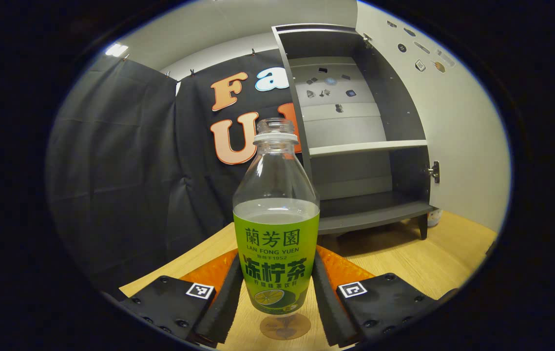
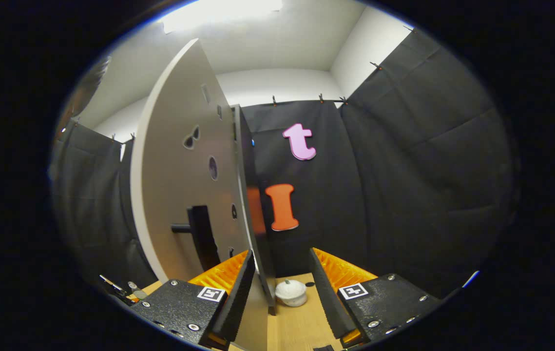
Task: Open the cabinet door with the right hand, grasp the bottle in the cabinet with the left hand and place it on the coaster, then close the cabinet door with the right hand.
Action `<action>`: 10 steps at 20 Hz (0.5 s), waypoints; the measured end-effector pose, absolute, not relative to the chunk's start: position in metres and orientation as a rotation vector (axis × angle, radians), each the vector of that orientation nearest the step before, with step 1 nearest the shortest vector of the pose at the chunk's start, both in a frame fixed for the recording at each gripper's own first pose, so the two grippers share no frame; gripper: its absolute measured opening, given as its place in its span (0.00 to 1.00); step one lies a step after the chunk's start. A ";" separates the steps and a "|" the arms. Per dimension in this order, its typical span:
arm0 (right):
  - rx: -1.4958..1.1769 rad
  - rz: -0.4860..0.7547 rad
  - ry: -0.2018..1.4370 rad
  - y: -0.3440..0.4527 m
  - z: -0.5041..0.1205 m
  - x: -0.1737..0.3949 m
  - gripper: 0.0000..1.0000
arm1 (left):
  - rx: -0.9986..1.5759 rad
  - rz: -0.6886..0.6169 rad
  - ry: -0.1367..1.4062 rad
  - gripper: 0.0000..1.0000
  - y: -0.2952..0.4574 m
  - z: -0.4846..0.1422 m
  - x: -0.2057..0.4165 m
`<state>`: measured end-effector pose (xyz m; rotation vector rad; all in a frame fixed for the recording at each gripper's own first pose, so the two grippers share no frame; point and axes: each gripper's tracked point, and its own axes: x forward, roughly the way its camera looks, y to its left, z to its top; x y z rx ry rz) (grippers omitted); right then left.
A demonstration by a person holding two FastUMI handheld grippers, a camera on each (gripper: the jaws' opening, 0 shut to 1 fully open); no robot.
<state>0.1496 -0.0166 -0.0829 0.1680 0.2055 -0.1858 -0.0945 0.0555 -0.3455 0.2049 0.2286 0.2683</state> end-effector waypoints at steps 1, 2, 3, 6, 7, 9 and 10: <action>0.187 -0.200 0.208 -0.014 -0.085 0.147 0.71 | 0.197 0.264 0.241 0.78 0.058 -0.357 -0.099; 0.201 -0.213 0.207 -0.014 -0.085 0.146 0.72 | 0.187 0.260 0.252 0.78 0.060 -0.366 -0.101; 0.206 -0.227 0.210 -0.015 -0.084 0.147 0.72 | 0.179 0.256 0.265 0.78 0.061 -0.376 -0.104; 0.215 -0.270 0.212 -0.020 -0.082 0.145 0.72 | 0.158 0.232 0.296 0.78 0.064 -0.401 -0.107; 0.218 -0.280 0.207 -0.020 -0.081 0.144 0.72 | 0.151 0.218 0.303 0.80 0.062 -0.409 -0.107; 0.207 -0.303 0.211 -0.023 -0.082 0.143 0.72 | 0.157 0.211 0.319 0.78 0.066 -0.424 -0.107; 0.203 -0.312 0.216 -0.025 -0.084 0.140 0.73 | 0.139 0.209 0.324 0.80 0.067 -0.429 -0.106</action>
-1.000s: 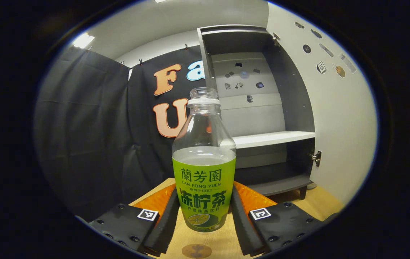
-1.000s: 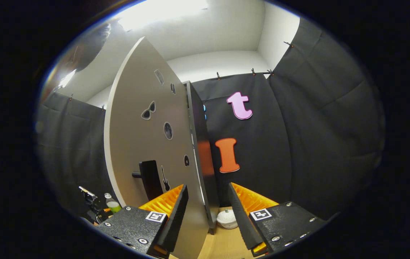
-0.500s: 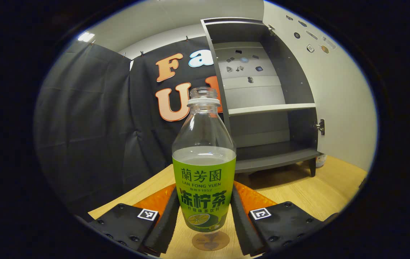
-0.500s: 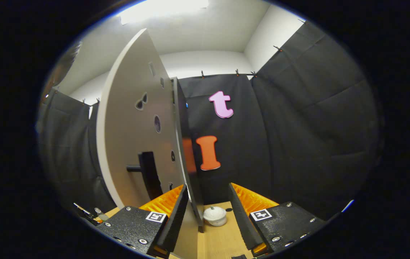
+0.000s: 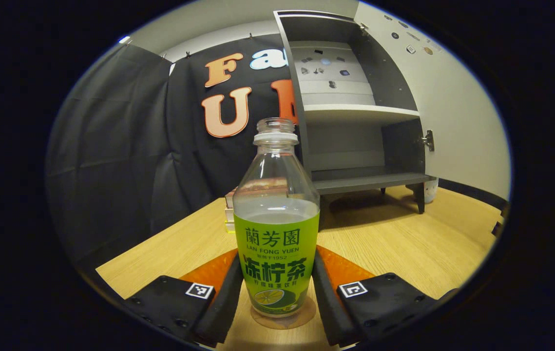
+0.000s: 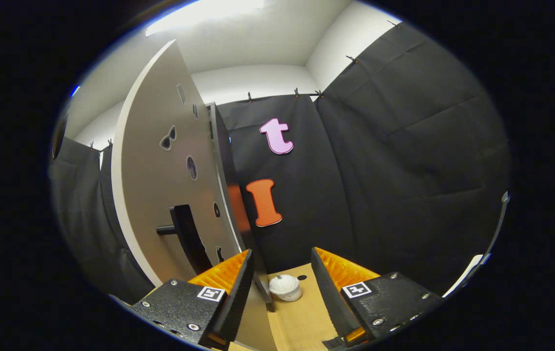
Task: Open the cabinet door with the right hand, grasp the bottle in the cabinet with the left hand and place it on the coaster, then close the cabinet door with the right hand.
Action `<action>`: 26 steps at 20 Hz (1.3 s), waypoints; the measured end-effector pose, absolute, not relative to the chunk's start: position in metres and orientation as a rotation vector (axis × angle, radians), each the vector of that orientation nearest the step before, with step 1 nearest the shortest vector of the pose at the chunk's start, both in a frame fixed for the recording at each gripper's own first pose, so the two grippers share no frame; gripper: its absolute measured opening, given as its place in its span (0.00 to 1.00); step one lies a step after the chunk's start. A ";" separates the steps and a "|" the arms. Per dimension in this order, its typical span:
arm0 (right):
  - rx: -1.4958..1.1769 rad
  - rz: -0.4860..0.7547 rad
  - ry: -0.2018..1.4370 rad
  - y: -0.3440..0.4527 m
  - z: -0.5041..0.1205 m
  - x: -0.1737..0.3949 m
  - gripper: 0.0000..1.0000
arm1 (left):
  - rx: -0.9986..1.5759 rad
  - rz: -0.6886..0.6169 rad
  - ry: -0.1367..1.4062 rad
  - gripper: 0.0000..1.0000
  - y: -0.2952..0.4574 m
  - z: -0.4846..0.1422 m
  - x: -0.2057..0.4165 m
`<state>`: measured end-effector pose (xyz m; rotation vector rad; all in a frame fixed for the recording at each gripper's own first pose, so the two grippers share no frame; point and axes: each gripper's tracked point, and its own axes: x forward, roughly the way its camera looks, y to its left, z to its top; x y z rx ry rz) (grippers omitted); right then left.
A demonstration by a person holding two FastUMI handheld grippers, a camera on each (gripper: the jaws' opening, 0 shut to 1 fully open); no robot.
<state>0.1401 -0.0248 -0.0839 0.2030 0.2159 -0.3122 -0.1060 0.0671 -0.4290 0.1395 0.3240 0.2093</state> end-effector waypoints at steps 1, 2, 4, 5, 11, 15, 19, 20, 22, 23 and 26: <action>0.202 -0.315 0.219 -0.024 -0.084 0.140 0.73 | 0.125 0.210 0.332 0.78 0.067 -0.433 -0.108; 0.200 -0.317 0.222 -0.023 -0.084 0.141 0.73 | 0.117 0.207 0.338 0.78 0.066 -0.436 -0.109; 0.191 -0.314 0.217 -0.021 -0.083 0.143 0.73 | 0.109 0.198 0.344 0.80 0.062 -0.440 -0.112; 0.187 -0.307 0.214 -0.019 -0.083 0.145 0.73 | 0.117 0.199 0.357 0.81 0.061 -0.444 -0.114; 0.175 -0.277 0.219 -0.016 -0.086 0.145 0.73 | 0.145 0.174 0.401 1.00 0.057 -0.429 -0.122; 0.148 -0.277 0.212 -0.027 -0.084 0.139 0.73 | 0.184 0.153 0.402 1.00 0.053 -0.404 -0.124; 0.094 -0.207 0.221 -0.015 -0.082 0.136 0.73 | 0.193 0.147 0.405 0.99 0.048 -0.372 -0.126; 0.089 -0.182 0.221 -0.009 -0.081 0.136 0.73 | 0.196 0.147 0.406 0.99 0.047 -0.363 -0.126; 0.082 -0.137 0.217 0.000 -0.082 0.138 0.73 | 0.173 0.135 0.433 0.99 0.042 -0.355 -0.125; 0.081 -0.130 0.217 -0.001 -0.083 0.137 0.73 | 0.167 0.133 0.440 1.00 0.040 -0.350 -0.126; 0.124 -0.101 0.202 -0.001 -0.083 0.140 0.73 | 0.178 0.123 0.414 0.99 0.038 -0.322 -0.117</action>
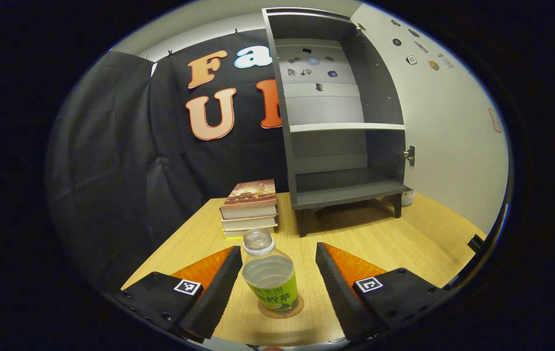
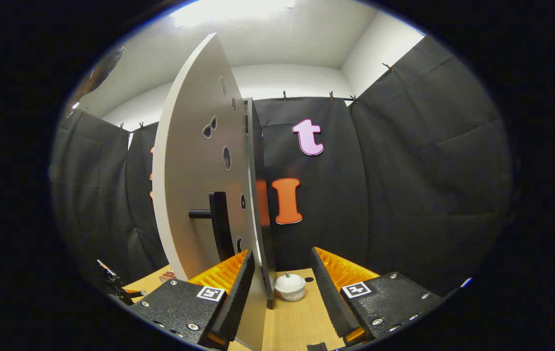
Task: Open the cabinet door with the right hand, grasp the bottle in the cabinet with the left hand and place it on the coaster, then close the cabinet door with the right hand.
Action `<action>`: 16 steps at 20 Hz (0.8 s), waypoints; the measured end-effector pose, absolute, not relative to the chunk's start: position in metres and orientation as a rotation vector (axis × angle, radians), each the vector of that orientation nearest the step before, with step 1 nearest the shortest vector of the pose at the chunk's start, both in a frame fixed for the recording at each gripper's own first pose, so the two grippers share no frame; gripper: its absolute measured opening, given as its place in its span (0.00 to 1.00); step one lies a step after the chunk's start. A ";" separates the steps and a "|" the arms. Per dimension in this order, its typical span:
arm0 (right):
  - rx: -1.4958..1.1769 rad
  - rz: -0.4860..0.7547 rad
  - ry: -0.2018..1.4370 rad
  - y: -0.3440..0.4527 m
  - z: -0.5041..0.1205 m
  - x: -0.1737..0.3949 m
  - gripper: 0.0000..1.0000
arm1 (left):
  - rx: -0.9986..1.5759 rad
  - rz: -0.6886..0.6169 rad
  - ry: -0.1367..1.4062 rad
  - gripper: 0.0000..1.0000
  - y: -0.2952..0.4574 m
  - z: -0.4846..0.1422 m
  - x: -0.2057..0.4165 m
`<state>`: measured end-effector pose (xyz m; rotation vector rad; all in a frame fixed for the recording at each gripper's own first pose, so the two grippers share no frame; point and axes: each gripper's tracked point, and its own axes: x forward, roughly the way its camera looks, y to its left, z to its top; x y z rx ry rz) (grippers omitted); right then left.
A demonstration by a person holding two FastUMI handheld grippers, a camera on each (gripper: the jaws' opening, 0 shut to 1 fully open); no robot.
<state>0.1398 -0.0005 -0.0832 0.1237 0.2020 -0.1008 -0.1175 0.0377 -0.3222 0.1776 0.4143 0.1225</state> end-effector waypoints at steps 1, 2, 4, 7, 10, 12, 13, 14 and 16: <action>0.141 -0.088 0.200 0.001 -0.084 0.139 0.73 | 0.184 0.116 0.403 0.99 0.035 -0.314 -0.114; 0.151 -0.061 0.201 0.006 -0.084 0.140 0.73 | 0.191 0.101 0.395 0.99 0.031 -0.307 -0.109; 0.163 -0.008 0.221 0.015 -0.089 0.138 0.72 | 0.210 0.067 0.389 0.99 0.021 -0.297 -0.101; 0.160 0.045 0.228 0.023 -0.087 0.141 0.72 | 0.225 0.042 0.360 0.99 0.015 -0.273 -0.090; 0.151 0.122 0.238 0.042 -0.087 0.145 0.71 | 0.219 0.036 0.333 1.00 0.010 -0.252 -0.085; 0.163 0.180 0.246 0.060 -0.089 0.146 0.71 | 0.211 0.041 0.317 0.99 0.009 -0.240 -0.080; 0.173 0.209 0.250 0.068 -0.089 0.147 0.68 | 0.205 0.044 0.308 0.99 0.009 -0.235 -0.078; 0.177 0.235 0.249 0.076 -0.089 0.149 0.74 | 0.201 0.051 0.304 0.99 0.010 -0.231 -0.076; 0.174 0.279 0.248 0.081 -0.090 0.154 0.71 | 0.185 0.066 0.301 0.99 0.014 -0.224 -0.071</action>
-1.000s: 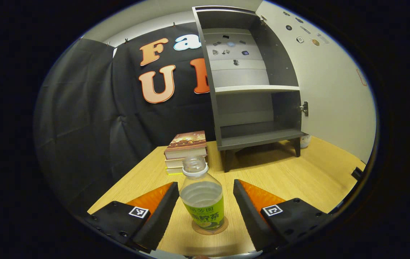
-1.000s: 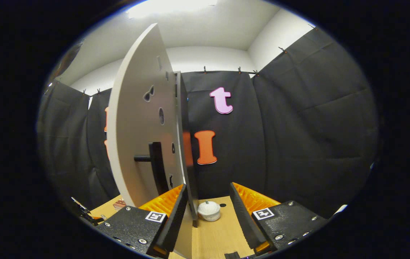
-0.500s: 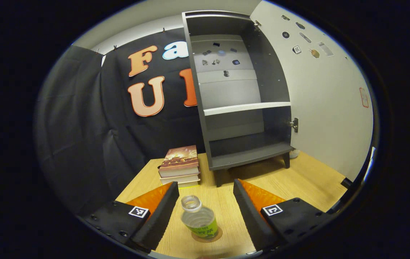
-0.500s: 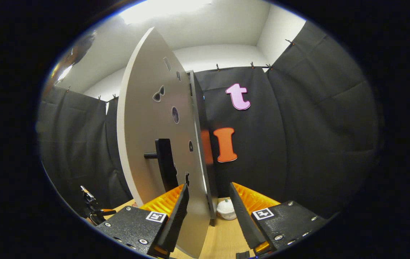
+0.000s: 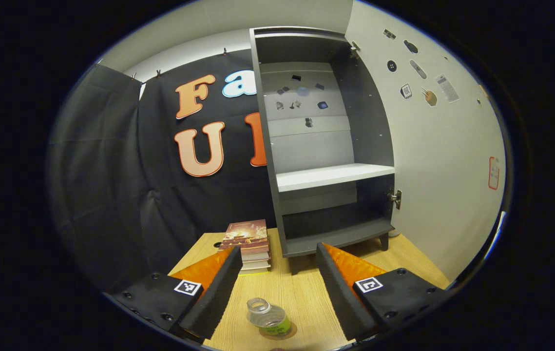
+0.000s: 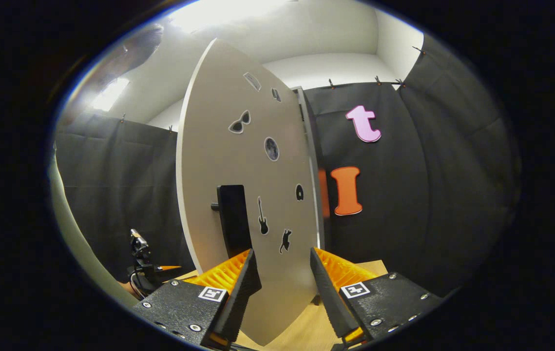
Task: Open the cabinet door with the right hand, grasp the bottle in the cabinet with the left hand and place it on the coaster, then close the cabinet door with the right hand.
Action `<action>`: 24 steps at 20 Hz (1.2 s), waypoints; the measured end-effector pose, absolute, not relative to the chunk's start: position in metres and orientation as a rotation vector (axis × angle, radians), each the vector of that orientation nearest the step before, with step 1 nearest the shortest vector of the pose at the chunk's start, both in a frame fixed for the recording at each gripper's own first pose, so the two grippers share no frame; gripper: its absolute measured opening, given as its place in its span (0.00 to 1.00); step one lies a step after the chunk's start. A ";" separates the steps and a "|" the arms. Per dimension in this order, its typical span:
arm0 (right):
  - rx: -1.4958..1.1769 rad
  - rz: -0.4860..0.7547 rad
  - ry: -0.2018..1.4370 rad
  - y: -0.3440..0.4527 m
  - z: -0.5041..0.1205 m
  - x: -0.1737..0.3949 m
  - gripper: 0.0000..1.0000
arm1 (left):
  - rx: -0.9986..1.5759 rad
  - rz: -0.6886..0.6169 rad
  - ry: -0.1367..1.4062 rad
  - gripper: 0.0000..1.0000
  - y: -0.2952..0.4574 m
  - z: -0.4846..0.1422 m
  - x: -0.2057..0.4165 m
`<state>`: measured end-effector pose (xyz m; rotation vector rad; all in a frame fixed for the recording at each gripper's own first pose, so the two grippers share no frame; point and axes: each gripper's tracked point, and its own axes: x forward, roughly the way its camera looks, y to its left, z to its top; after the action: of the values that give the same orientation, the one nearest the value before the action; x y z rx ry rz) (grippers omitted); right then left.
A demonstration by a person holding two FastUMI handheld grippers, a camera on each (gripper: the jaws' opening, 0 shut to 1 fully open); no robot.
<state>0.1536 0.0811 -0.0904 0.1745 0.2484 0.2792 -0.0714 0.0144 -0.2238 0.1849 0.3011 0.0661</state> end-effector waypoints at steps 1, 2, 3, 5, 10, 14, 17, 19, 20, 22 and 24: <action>0.178 0.303 0.247 0.088 -0.090 0.158 0.71 | 0.177 0.077 0.295 0.99 0.016 -0.219 -0.071; 0.193 0.325 0.250 0.099 -0.092 0.160 0.71 | 0.172 0.085 0.283 0.99 0.018 -0.212 -0.067; 0.214 0.349 0.249 0.109 -0.094 0.162 0.71 | 0.173 0.100 0.276 0.99 0.022 -0.207 -0.066; 0.248 0.405 0.244 0.123 -0.096 0.165 0.71 | 0.175 0.133 0.260 0.99 0.029 -0.196 -0.063; 0.329 0.559 0.250 0.143 -0.101 0.172 0.71 | 0.192 0.225 0.213 0.98 0.047 -0.169 -0.064; 0.379 0.653 0.240 0.161 -0.105 0.188 0.73 | 0.205 0.320 0.209 0.99 0.064 -0.160 -0.078; 0.374 0.685 0.285 0.170 -0.115 0.202 0.76 | 0.208 0.385 0.213 0.99 0.076 -0.156 -0.092; 0.384 0.651 0.332 0.166 -0.126 0.212 0.79 | 0.216 0.413 0.194 0.99 0.087 -0.151 -0.096; 0.420 0.639 0.342 0.167 -0.124 0.215 0.82 | 0.220 0.416 0.190 0.99 0.090 -0.150 -0.096; 0.485 0.634 0.343 0.175 -0.120 0.213 0.86 | 0.228 0.410 0.171 0.99 0.103 -0.144 -0.092; 0.461 0.597 0.336 0.181 -0.121 0.211 0.87 | 0.231 0.391 0.167 0.99 0.119 -0.141 -0.088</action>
<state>0.2113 0.1809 -0.1208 0.4609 0.3363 0.5968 -0.0882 0.1189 -0.1408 0.2306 0.1666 0.3914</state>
